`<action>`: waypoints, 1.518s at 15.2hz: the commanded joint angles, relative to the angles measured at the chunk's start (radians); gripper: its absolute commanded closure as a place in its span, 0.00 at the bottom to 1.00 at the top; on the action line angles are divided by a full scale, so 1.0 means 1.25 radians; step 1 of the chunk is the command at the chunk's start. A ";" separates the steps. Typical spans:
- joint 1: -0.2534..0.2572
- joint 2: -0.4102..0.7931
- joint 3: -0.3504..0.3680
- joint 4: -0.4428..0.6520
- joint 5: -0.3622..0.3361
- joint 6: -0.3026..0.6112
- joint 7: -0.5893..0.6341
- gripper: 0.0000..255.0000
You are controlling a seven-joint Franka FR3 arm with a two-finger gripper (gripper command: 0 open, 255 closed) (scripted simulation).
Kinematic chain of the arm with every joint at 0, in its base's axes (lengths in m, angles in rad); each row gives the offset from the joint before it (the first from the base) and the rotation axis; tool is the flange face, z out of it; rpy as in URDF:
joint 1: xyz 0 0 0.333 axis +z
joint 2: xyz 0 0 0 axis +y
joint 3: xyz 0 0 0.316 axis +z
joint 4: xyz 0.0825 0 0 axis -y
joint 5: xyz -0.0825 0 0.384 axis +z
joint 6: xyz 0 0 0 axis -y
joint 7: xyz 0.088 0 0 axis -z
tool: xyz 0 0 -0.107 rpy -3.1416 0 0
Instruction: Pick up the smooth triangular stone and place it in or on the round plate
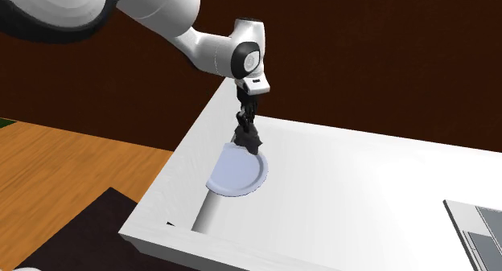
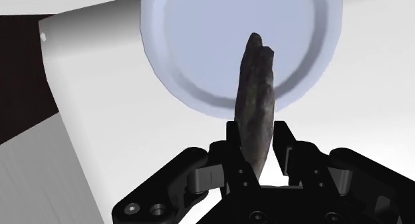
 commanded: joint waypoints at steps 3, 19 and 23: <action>0.049 -0.045 0.019 -0.046 -0.002 -0.002 0.069 1.00; 0.086 0.026 0.026 -0.078 -0.013 0.101 0.124 1.00; 0.088 0.059 0.023 -0.075 -0.016 0.131 0.127 1.00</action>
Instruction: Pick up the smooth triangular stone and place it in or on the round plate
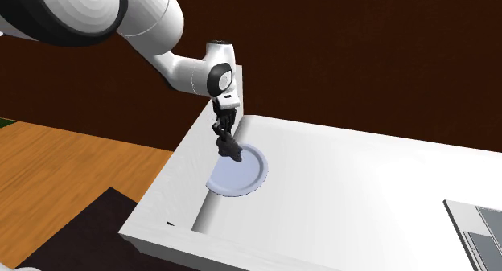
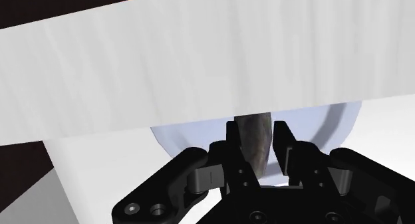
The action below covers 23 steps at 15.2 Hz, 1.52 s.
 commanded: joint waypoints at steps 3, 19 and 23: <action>0.004 0.036 -0.001 0.007 -0.003 0.028 0.004 1.00; 0.006 0.065 -0.003 0.014 -0.005 0.050 0.006 0.00; 0.003 0.005 0.002 0.012 0.001 -0.008 0.002 0.00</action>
